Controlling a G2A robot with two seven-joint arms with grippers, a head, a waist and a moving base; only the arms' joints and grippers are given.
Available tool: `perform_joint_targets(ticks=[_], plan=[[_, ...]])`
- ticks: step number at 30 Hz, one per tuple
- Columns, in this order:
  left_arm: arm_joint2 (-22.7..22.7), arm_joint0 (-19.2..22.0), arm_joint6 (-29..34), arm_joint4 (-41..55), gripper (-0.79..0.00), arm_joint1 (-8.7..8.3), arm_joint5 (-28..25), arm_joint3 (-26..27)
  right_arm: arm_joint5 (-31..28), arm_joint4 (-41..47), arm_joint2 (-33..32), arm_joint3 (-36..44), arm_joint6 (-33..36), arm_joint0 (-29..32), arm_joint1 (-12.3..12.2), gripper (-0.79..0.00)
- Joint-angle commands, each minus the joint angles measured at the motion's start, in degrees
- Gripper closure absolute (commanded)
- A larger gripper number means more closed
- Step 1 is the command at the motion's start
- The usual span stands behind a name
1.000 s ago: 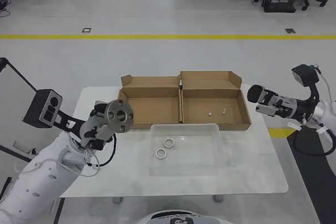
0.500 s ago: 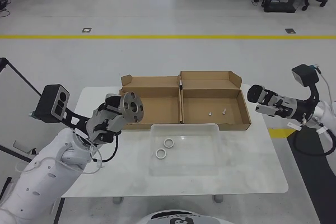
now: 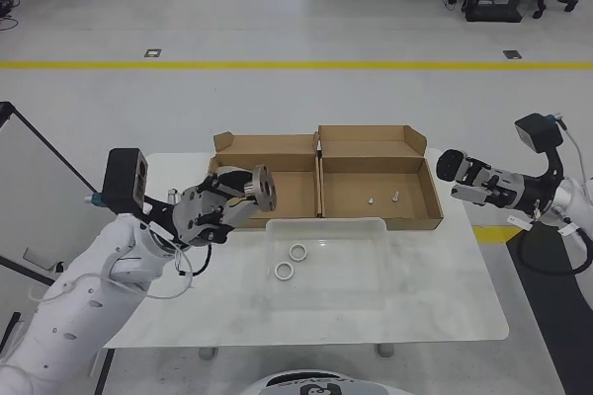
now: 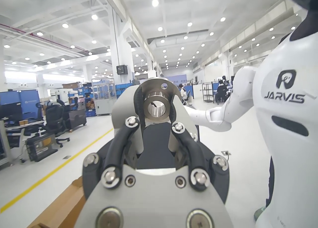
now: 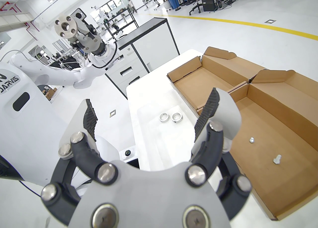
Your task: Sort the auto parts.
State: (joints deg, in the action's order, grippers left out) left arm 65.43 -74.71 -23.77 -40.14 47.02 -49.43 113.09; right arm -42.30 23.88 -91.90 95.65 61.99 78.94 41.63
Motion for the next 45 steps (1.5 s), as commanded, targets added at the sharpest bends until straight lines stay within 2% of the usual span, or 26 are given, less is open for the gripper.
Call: perform_joint_targets(ticks=[1,5,11,19,26,31,35,45], plan=[[-0.4,0.2,1.1,-0.3,0.000,0.25,0.3,-0.4,0.0,0.0,0.0,0.0,0.0,0.0,0.0,-0.785],[-2.1,2.3,4.0,-0.4,0.000,1.05,1.3,-1.5,0.0,0.0,0.0,0.0,0.0,0.0,0.0,-0.785],[-6.9,10.4,9.9,0.4,0.000,3.10,3.5,-5.7,0.0,0.0,0.0,0.0,0.0,0.0,0.0,-0.785],[-15.7,24.2,16.2,-0.9,0.000,7.36,6.2,-16.4,0.0,0.0,0.0,0.0,0.0,0.0,0.0,-0.785],[-21.3,31.6,20.0,-5.1,0.000,10.56,5.9,-27.1,0.0,0.0,0.0,0.0,0.0,0.0,0.0,-0.785],[-23.9,33.9,23.1,-9.3,0.000,12.03,5.8,-32.6,0.0,0.0,0.0,0.0,0.0,0.0,0.0,-0.785],[-25.4,34.2,25.8,-12.8,0.000,12.79,6.4,-36.0,0.0,0.0,0.0,0.0,0.0,0.0,0.0,-0.785],[-28.4,34.9,33.1,-18.8,0.000,14.50,7.7,-41.3,0.0,0.0,0.0,0.0,0.0,0.0,0.0,-0.785]])
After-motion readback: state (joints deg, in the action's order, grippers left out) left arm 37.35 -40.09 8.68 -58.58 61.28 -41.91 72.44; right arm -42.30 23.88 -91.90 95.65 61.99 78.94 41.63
